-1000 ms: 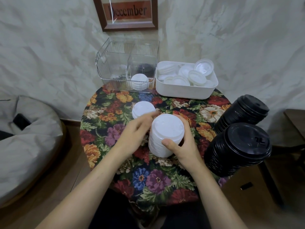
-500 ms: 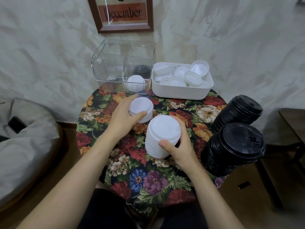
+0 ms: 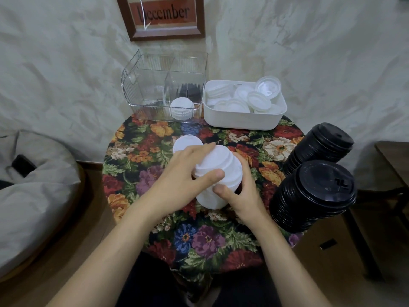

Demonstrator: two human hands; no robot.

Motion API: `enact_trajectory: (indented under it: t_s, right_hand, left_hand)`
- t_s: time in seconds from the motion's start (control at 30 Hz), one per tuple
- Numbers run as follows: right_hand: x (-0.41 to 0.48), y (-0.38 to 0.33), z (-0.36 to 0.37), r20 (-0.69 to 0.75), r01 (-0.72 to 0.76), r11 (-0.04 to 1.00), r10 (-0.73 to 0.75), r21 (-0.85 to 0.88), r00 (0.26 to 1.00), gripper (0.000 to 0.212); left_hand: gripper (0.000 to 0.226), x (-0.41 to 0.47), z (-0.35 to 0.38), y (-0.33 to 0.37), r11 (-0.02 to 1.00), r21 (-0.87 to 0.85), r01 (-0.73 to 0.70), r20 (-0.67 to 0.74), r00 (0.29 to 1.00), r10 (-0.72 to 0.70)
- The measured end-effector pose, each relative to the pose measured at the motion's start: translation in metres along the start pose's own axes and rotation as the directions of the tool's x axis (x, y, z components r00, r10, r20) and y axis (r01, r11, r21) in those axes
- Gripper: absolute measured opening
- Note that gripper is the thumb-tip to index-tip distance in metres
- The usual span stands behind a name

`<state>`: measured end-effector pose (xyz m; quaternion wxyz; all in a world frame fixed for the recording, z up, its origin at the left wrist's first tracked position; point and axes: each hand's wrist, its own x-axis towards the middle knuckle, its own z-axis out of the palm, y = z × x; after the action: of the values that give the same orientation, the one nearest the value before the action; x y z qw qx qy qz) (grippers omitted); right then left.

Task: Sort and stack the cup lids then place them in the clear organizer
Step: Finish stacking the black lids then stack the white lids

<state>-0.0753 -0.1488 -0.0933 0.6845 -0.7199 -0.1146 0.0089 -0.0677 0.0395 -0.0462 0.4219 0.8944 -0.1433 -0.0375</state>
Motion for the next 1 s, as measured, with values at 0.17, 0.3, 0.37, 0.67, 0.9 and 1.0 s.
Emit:
enact_trajectory:
  t_s: [0.17,0.3,0.37,0.67,0.9,1.0]
  right_hand:
    - [0.000,0.001,0.000,-0.005,-0.002,1.000,0.002,-0.009,1.000,0.101]
    - [0.000,0.002,-0.001,-0.003,0.001,1.000,-0.001,-0.021,1.000,0.101]
    - [0.000,0.002,-0.001,-0.006,-0.009,1.000,0.009,-0.023,1.000,0.101]
    - [0.000,0.005,-0.002,0.005,-0.034,0.999,0.035,-0.018,0.999,0.109]
    - [0.000,0.005,-0.003,0.015,-0.013,1.000,0.013,-0.025,1.000,0.121]
    - [-0.001,0.006,-0.003,0.027,-0.005,1.000,0.005,-0.007,1.000,0.122]
  left_hand:
    - [0.059,-0.001,-0.010,-0.006,0.977,-0.199,0.072,0.165,0.985,-0.039]
    - [0.068,-0.008,-0.009,-0.001,0.990,-0.143,-0.005,0.001,1.000,0.005]
    - [0.075,-0.007,-0.005,0.004,0.990,-0.138,0.001,-0.073,0.997,-0.012]
    - [0.079,0.000,0.011,0.008,0.975,-0.221,0.026,-0.030,0.999,-0.033]
    - [0.072,-0.008,0.002,0.007,0.963,-0.271,0.007,0.079,0.997,0.015]
    - [0.072,-0.007,-0.001,0.006,0.974,-0.227,-0.019,0.054,0.998,0.032]
